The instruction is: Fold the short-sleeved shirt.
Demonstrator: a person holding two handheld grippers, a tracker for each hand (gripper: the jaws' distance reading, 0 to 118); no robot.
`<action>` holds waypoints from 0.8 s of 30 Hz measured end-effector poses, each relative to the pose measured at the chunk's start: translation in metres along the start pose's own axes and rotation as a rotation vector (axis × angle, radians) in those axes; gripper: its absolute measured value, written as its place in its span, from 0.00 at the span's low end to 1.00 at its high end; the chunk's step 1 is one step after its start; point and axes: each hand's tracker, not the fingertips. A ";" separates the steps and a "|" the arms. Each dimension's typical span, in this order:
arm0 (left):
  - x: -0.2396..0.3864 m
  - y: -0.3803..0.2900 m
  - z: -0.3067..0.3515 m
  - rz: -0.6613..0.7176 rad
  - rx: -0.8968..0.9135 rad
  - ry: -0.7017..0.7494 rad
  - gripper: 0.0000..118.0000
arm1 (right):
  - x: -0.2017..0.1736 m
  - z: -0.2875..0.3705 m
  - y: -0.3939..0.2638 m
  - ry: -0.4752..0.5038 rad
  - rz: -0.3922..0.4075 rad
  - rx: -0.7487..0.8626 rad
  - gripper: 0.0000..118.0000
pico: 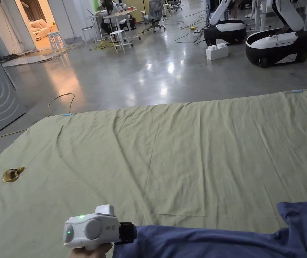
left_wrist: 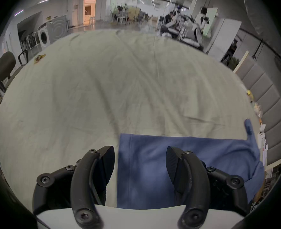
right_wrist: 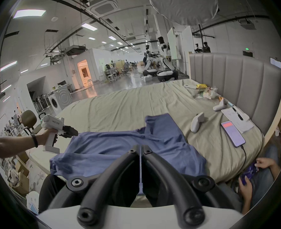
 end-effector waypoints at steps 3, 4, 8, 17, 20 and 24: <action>0.013 -0.005 -0.009 -0.011 -0.044 0.109 0.17 | 0.005 -0.003 -0.004 -0.041 0.003 -0.022 0.02; 0.018 -0.006 -0.001 -0.037 -0.002 0.080 0.08 | 0.006 -0.004 -0.005 -0.049 0.014 -0.021 0.02; 0.043 -0.013 -0.010 -0.245 -0.040 0.131 0.07 | 0.018 -0.030 -0.002 -0.025 0.020 -0.058 0.02; 0.037 0.014 -0.040 -0.210 -0.165 0.118 0.07 | 0.098 -0.207 0.068 -0.017 -0.018 -0.245 0.50; 0.040 0.007 -0.037 -0.199 -0.187 0.101 0.07 | 0.123 -0.286 0.075 -0.088 -0.041 -0.435 0.50; 0.035 0.010 -0.038 -0.199 -0.190 0.083 0.07 | 0.142 -0.355 0.056 -0.200 0.025 -0.599 0.50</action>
